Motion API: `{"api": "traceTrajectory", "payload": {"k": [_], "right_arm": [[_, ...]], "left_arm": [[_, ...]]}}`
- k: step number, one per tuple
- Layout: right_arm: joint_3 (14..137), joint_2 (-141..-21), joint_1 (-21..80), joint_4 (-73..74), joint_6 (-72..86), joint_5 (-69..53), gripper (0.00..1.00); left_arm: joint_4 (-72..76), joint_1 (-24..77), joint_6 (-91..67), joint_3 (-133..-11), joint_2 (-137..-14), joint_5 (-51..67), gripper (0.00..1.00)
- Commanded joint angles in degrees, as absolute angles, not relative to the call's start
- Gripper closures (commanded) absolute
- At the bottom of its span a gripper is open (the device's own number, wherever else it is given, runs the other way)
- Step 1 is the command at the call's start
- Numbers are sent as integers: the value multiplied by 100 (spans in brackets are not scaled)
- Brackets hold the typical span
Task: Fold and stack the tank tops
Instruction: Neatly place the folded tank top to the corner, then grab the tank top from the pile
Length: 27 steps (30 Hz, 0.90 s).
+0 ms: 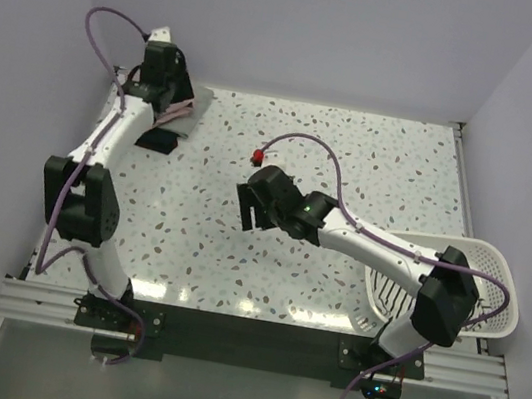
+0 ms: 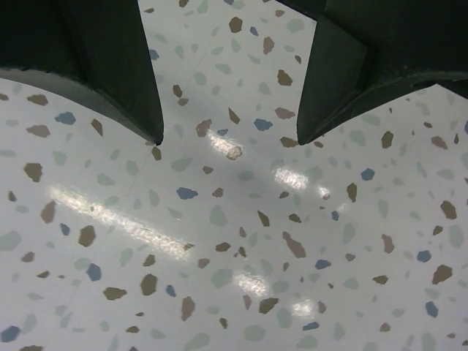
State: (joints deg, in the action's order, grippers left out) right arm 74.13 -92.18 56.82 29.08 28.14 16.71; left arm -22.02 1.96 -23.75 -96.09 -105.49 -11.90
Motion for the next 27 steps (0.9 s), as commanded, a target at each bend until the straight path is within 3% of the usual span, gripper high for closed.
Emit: {"api": "traceTrajectory", "payload": {"k": [1,7,13,19,27], "right_arm": [[7761,-8640,5625,3567,3110,2730,23],[7226,-7525,5038,5218,4200,3937,19],[6311,-6286,2835,5915,4465,3920,15],[5731,-6231,725,5705,4245,3095,12],[4888,-6670,-439,5353,5042,2487,15]], "left_arm": [[-1592,1044,-2900,-8338,-9172,-923,46],[-1432,2836,-3173,-6473,-7560,-747,46],[-1582,4418,-3296,-5538,-6742,-282,46],[-1880,4939,-3120,-5484,-6267,307,46],[-2250,4939,-2716,-5590,-5801,413,45]]}}
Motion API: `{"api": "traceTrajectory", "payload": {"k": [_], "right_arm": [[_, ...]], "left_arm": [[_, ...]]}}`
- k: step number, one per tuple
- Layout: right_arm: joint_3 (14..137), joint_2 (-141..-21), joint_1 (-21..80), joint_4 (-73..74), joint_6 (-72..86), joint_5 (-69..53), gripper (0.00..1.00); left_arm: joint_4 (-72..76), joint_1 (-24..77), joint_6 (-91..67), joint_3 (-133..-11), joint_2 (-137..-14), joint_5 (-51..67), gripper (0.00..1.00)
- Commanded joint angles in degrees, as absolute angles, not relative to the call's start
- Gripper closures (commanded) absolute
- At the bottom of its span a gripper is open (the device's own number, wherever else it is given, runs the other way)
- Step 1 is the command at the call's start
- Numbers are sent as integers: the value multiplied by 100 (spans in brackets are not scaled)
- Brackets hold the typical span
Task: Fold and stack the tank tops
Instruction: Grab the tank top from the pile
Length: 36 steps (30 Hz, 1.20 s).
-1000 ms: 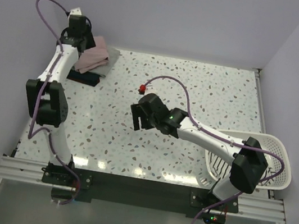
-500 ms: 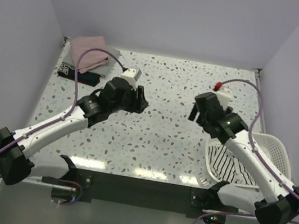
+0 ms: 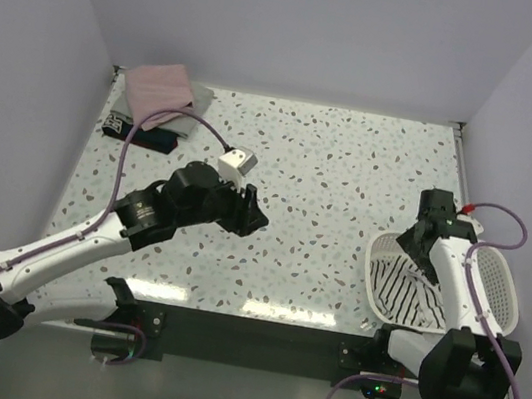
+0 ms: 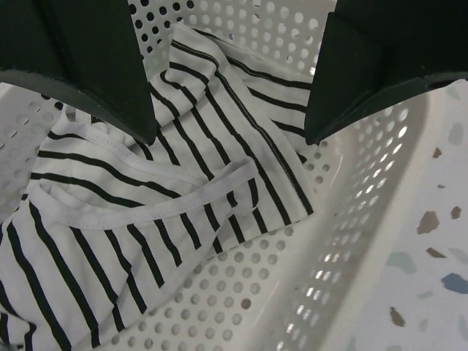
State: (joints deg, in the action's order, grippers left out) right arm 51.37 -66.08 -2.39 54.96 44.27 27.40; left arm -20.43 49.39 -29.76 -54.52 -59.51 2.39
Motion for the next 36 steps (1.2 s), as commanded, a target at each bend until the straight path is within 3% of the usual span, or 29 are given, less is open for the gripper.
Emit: {"api": "traceTrajectory", "payload": {"k": [1,8,12,15,16,18,19,20,29,36], "right_arm": [[4800,-6688,-518,5300,5149,2513,15],[4149,-7127,-756,4432,5739,2655,16],[3981,-7557,-817,3850,5739,2584,26],[3990,-7813,-817,3753,5678,2601,50],[3990,-7796,-817,3753,5669,2619,69],[3999,-7612,-809,3805,5582,2672,83],[4060,-7498,-817,3884,5555,2776,97],[4243,-7280,-817,4094,5494,2812,100],[6519,-6118,-817,5685,4571,2901,100],[9383,-6512,-730,5669,3833,1434,100]], "left_arm": [[-2250,4939,-2716,-5546,-5757,439,45],[-2294,4931,-2655,-5449,-5643,677,45],[-2373,4939,-2514,-5449,-5599,615,45],[-2417,4939,-2461,-5449,-5599,624,45],[-2417,4931,-2444,-5441,-5590,615,45],[-2408,4939,-2408,-5458,-5590,589,45],[-2426,4931,-2408,-5458,-5599,589,45],[-2434,4931,-2400,-5484,-5599,589,45],[-2461,4939,-2320,-5756,-5634,598,45],[-2566,4913,-2355,-6090,-5546,19,45]]}}
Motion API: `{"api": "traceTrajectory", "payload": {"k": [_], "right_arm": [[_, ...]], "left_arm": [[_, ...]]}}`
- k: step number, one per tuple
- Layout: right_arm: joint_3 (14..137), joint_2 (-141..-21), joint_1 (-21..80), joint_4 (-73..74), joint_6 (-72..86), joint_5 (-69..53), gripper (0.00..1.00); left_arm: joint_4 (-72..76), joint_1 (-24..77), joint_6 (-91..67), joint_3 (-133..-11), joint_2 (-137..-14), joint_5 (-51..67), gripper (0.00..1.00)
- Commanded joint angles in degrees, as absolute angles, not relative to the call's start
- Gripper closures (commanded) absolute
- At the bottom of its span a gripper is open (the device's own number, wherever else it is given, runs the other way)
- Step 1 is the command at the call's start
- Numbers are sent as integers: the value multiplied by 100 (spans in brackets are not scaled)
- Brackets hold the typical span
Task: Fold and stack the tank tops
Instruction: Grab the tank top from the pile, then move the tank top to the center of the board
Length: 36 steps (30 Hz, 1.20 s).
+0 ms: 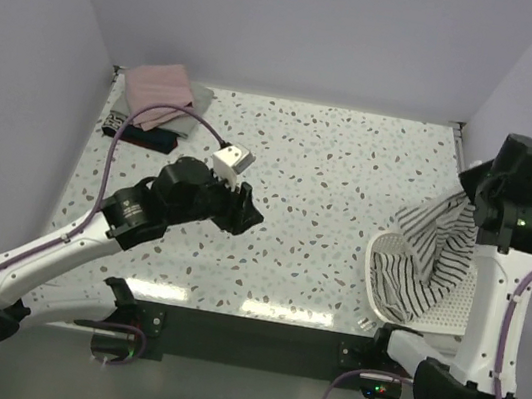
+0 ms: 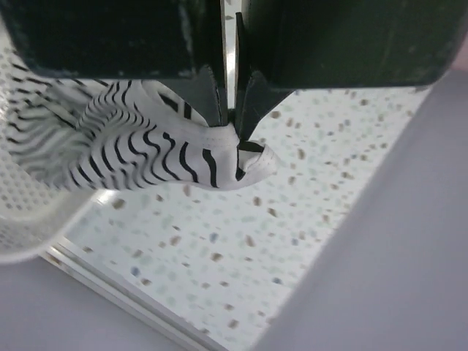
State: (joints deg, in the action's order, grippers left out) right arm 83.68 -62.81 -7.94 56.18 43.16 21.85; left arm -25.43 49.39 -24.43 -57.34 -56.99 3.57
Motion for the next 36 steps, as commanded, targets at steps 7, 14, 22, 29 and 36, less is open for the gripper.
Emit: {"api": "traceTrajectory", "payload": {"k": [7,14,22,29,36], "right_arm": [[12784,-8154,1621,5783,3367,1907,100],[14448,-9632,3839,5020,2717,2065,100],[12415,-9617,4957,3729,2820,1355,100],[7907,-8641,5150,2251,3681,1037,100],[7962,-8842,5159,2829,3411,1336,45]], "left_arm": [[-2716,4562,-2435,-6363,-5414,-518,44],[-2830,3903,-2505,-6539,-5247,-658,41],[-3146,3806,-3093,-6329,-5054,-1721,35],[-2945,3771,-3699,-5258,-4754,-2101,32],[-2005,3735,-3981,-4290,-5352,-889,30]]}}
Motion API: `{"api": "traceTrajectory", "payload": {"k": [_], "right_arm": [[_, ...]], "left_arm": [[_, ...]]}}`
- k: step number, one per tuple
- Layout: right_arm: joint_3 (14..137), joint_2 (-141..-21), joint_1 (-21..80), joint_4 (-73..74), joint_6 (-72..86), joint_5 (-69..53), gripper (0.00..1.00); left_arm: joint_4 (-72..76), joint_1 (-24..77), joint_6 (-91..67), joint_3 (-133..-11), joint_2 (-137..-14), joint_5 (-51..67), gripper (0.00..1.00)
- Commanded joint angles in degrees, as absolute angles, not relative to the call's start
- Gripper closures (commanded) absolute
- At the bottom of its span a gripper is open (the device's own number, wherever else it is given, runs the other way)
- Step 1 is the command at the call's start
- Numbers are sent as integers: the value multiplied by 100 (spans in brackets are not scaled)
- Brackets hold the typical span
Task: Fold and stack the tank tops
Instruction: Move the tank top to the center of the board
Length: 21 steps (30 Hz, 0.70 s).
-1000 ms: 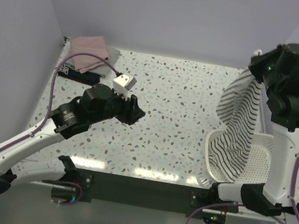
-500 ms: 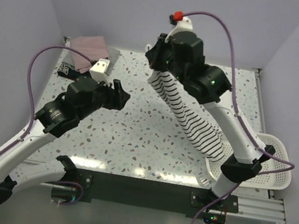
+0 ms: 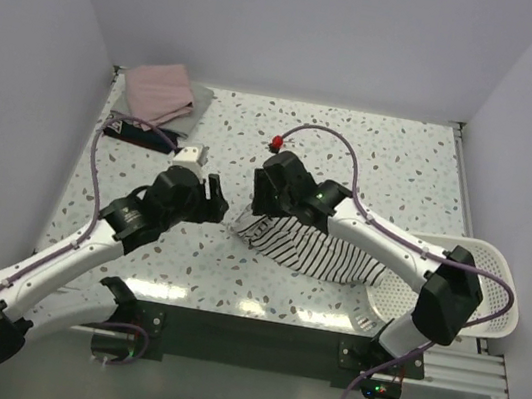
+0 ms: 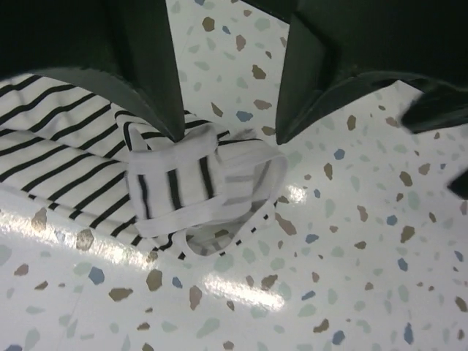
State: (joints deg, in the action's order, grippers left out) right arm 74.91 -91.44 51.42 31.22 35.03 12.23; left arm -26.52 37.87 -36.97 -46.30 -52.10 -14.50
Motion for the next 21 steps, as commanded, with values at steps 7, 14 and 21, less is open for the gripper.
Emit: {"api": "traceTrajectory", "payload": {"k": [7,14,21], "right_arm": [[7419,-8412,5159,3287,3612,2267,30],[6944,-8358,5150,3604,3621,2795,21],[6750,-8534,5150,3858,3568,2681,23]], "left_arm": [[-1091,3639,-4087,-3727,-6134,-36,25],[297,3639,-4253,-3551,-7204,887,21],[642,3639,-4719,-3902,-8375,564,24]]}}
